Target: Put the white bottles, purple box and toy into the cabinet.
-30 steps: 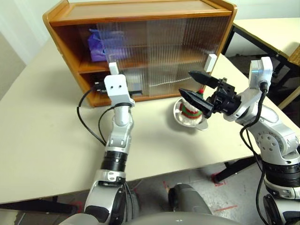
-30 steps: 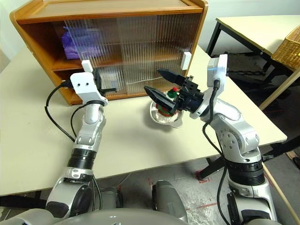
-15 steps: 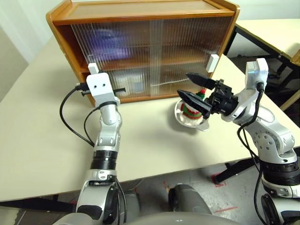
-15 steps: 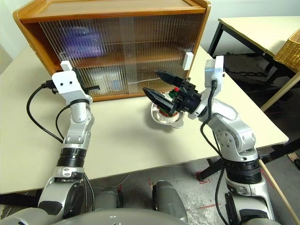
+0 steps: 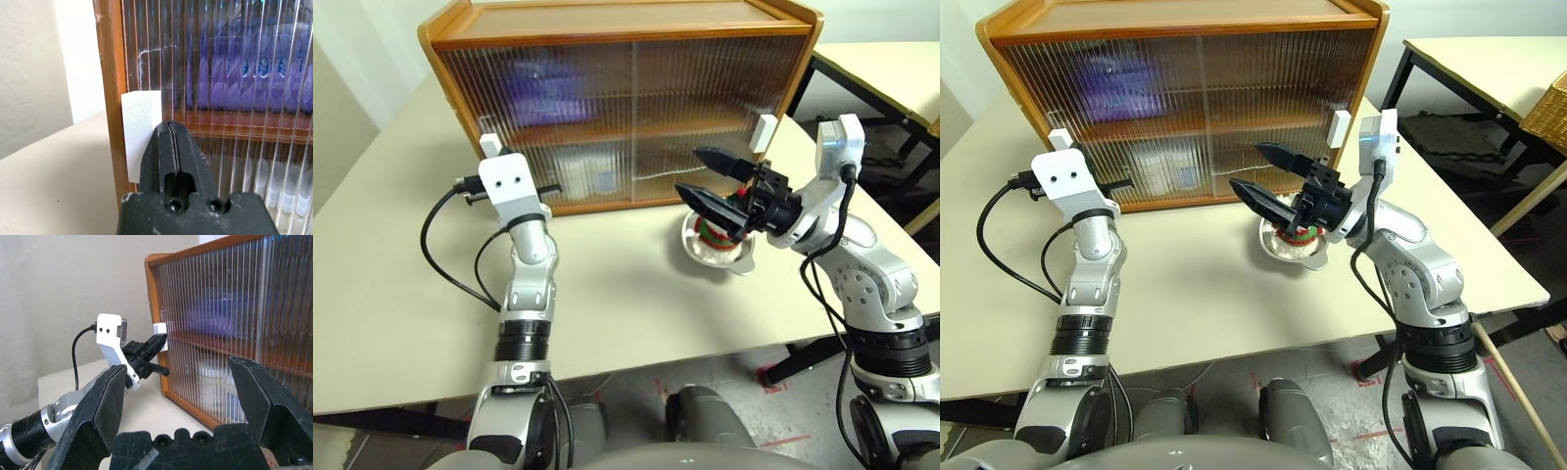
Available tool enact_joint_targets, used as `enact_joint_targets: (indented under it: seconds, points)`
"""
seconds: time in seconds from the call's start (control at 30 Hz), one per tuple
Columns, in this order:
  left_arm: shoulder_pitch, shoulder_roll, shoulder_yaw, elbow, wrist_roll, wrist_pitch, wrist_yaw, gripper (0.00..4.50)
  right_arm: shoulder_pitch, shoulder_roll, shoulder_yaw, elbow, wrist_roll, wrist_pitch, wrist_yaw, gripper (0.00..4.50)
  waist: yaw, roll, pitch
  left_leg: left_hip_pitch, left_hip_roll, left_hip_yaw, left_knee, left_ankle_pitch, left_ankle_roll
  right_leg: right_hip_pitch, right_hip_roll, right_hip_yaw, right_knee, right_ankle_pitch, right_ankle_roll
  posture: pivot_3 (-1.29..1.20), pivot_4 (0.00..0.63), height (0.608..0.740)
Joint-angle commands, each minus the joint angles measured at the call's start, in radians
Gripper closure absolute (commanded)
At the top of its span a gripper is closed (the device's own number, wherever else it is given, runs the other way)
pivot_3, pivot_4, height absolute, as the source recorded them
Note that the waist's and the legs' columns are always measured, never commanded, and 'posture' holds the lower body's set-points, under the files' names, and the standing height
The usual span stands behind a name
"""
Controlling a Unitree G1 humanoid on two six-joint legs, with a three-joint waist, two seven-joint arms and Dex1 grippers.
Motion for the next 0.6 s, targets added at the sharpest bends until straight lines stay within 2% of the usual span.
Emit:
enact_joint_targets:
  seconds: [0.03,0.33,0.6]
  points:
    - [0.015,0.001,0.016,-0.015,0.008,0.014,0.016,4.46,-0.005,0.0,0.009,0.008,-0.01,-0.012,0.008,0.0,0.0,0.0,0.0,0.0,0.0,0.0,0.0,0.0,0.0,0.0,0.0,0.0,0.0,0.0,0.0,0.04,0.0,0.74]
    - [0.009,0.014,0.008,-0.006,0.022,0.006,0.008,4.46,-0.001,-0.001,0.003,-0.003,-0.011,-0.006,0.0,0.0,-0.002,0.0,0.0,0.0,0.0,0.0,0.0,0.0,0.0,0.0,0.0,0.0,0.0,0.0,0.0,0.03,0.0,0.74]
    - [0.058,0.016,-0.101,-0.092,-0.059,-0.082,-0.233,4.46,-0.006,-0.002,0.002,0.003,-0.014,-0.009,0.001,0.0,0.001,0.0,0.0,0.0,0.0,0.0,0.0,0.0,0.0,0.0,0.0,0.0,-0.001,0.0,0.0,0.03,0.0,0.74]
